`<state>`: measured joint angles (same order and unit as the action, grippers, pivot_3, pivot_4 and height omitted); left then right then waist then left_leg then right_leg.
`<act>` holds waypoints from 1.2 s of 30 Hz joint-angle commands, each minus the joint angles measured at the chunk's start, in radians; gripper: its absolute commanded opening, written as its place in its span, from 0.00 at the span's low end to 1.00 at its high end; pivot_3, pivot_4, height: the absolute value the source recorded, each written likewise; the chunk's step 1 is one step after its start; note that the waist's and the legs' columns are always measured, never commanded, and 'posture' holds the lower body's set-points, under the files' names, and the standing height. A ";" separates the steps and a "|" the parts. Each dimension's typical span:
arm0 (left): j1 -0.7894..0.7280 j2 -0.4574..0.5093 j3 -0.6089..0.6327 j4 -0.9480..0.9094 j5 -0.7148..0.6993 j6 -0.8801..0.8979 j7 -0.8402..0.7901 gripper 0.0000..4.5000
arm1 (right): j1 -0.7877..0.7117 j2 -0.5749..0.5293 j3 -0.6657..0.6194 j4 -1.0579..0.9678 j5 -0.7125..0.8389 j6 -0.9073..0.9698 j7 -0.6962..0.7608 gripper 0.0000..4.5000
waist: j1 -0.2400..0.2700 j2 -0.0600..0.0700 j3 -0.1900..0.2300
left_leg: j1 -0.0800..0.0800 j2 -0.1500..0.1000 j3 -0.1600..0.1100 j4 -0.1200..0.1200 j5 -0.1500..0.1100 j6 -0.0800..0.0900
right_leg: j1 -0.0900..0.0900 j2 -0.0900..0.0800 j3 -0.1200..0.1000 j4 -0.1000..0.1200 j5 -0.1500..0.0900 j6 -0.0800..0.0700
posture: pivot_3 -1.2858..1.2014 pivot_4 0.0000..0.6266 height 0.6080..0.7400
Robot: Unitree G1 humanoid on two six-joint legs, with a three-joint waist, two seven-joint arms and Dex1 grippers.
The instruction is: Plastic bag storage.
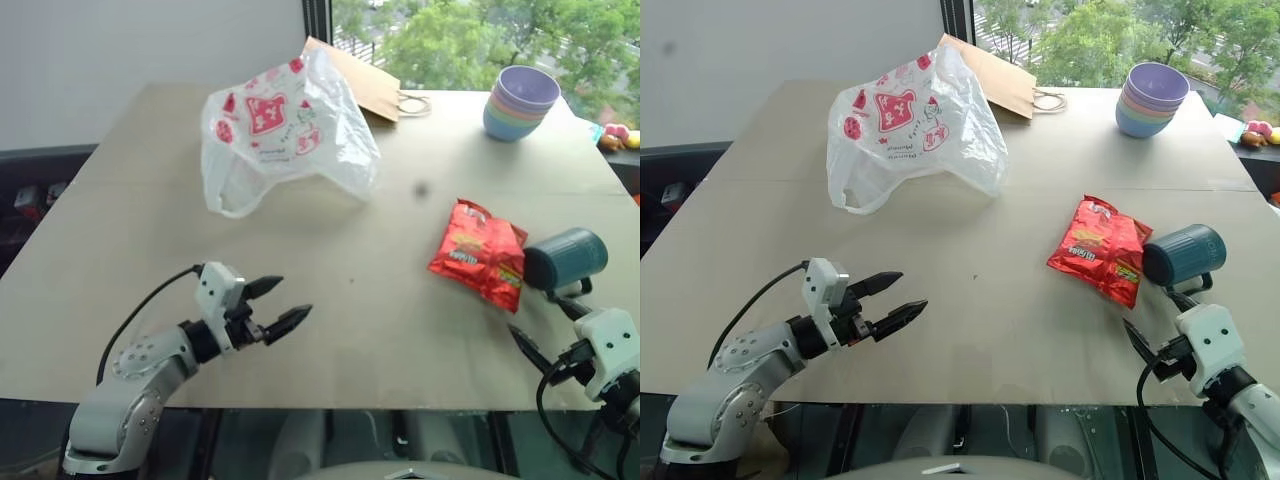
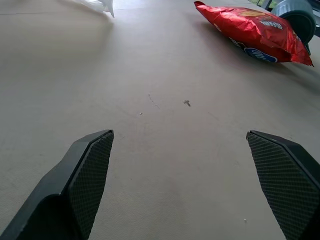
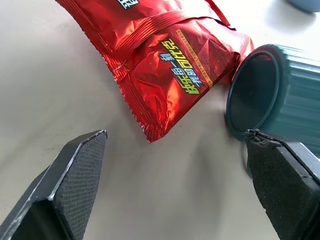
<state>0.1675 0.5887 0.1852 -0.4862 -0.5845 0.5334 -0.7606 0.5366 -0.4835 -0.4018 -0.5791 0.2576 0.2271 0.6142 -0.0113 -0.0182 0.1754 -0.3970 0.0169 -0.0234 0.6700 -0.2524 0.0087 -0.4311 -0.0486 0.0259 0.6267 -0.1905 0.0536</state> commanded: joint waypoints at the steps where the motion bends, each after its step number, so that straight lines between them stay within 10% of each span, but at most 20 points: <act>1: -0.031 0.000 0.012 -0.039 -0.009 -0.017 0.018 0.99 | 0.013 0.005 -0.023 -0.033 0.033 -0.041 0.014 1.00 | 0.000 0.000 0.000 | 0.000 0.000 0.000 0.000 0.000 0.000 | 0.000 0.000 0.000 0.000 0.000 0.000 | 0.52 0.24 1.00; 14: -0.418 0.041 0.007 0.271 0.133 -0.058 0.134 0.99 | -0.138 -0.042 0.030 -0.337 0.366 0.056 -0.006 1.00 | 0.002 -0.001 0.000 | 0.000 -0.001 -0.002 0.000 0.000 0.000 | 0.001 0.002 -0.001 0.000 0.000 0.000 | 0.52 0.24 1.00; 36: -0.996 0.129 -0.308 1.096 0.753 -0.734 0.146 0.99 | -0.309 -0.044 0.197 -0.466 0.354 0.123 -0.201 1.00 | 0.006 -0.004 0.001 | -0.001 -0.004 -0.003 0.000 0.000 0.000 | 0.002 0.001 0.000 0.000 0.003 0.005 | 0.52 0.24 1.00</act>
<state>-0.7783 0.6857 -0.1080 0.5799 0.1098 -0.1279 -0.6435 0.2237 -0.5325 -0.2027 -1.0038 0.6120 0.3717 0.4220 -0.0053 -0.0224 0.1764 -0.3984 0.0126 -0.0265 0.6704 -0.2522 0.0091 -0.4292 -0.0475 0.0258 0.6266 -0.1875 0.0582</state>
